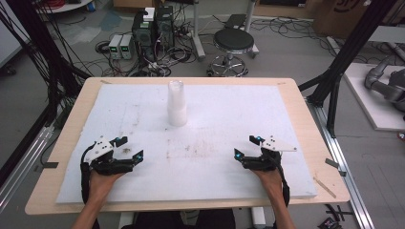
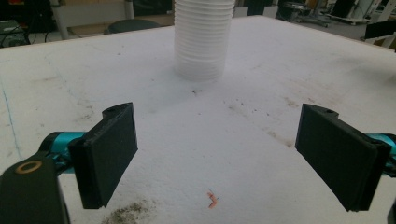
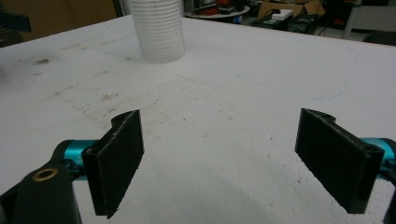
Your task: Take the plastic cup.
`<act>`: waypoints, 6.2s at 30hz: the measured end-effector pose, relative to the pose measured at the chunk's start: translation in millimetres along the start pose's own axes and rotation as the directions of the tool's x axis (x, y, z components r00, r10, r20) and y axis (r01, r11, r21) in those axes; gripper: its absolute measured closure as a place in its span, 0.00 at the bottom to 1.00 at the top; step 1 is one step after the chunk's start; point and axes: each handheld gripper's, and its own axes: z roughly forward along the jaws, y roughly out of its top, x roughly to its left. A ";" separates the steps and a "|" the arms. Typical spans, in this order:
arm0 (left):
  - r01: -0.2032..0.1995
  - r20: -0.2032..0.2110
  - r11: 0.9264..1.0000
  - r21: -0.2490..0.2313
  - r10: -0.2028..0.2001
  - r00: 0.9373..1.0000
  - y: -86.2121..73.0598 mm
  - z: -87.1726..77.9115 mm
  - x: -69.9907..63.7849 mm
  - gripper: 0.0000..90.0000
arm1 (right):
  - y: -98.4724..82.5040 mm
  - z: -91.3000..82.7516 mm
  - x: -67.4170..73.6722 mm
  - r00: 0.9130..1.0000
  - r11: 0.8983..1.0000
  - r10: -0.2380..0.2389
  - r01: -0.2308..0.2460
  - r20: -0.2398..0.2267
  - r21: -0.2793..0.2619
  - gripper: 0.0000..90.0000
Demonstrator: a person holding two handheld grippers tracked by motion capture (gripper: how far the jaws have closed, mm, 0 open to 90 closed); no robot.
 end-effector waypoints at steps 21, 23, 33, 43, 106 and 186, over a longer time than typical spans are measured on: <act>-0.008 0.004 1.000 0.006 0.008 1.000 0.1 0.4 -0.5 0.14 | 0.5 1.2 -1.2 1.000 1.000 0.006 -0.006 -0.008 0.014 0.17; -0.006 0.002 1.000 0.004 0.006 1.000 0.2 0.6 0.0 0.14 | 0.7 1.6 -1.1 1.000 1.000 0.005 -0.005 -0.008 0.018 0.17; -0.014 -0.010 1.000 0.014 0.014 1.000 0.7 1.4 -1.0 0.14 | 0.6 1.3 -0.5 1.000 1.000 0.010 -0.009 -0.009 0.018 0.17; -0.020 -0.004 1.000 -0.016 0.020 1.000 19.2 -2.6 7.9 0.14 | 0.7 1.8 -1.1 1.000 1.000 0.006 -0.006 -0.016 0.022 0.17; -0.303 0.478 0.943 0.134 0.206 0.854 209.4 141.1 73.0 0.13 | 0.6 1.4 -2.0 1.000 1.000 0.010 -0.009 -0.029 0.018 0.17; -0.379 0.480 0.858 0.348 0.184 0.858 195.3 197.8 40.8 0.37 | 1.1 3.5 -3.9 0.999 0.999 0.023 -0.022 -0.032 0.036 0.17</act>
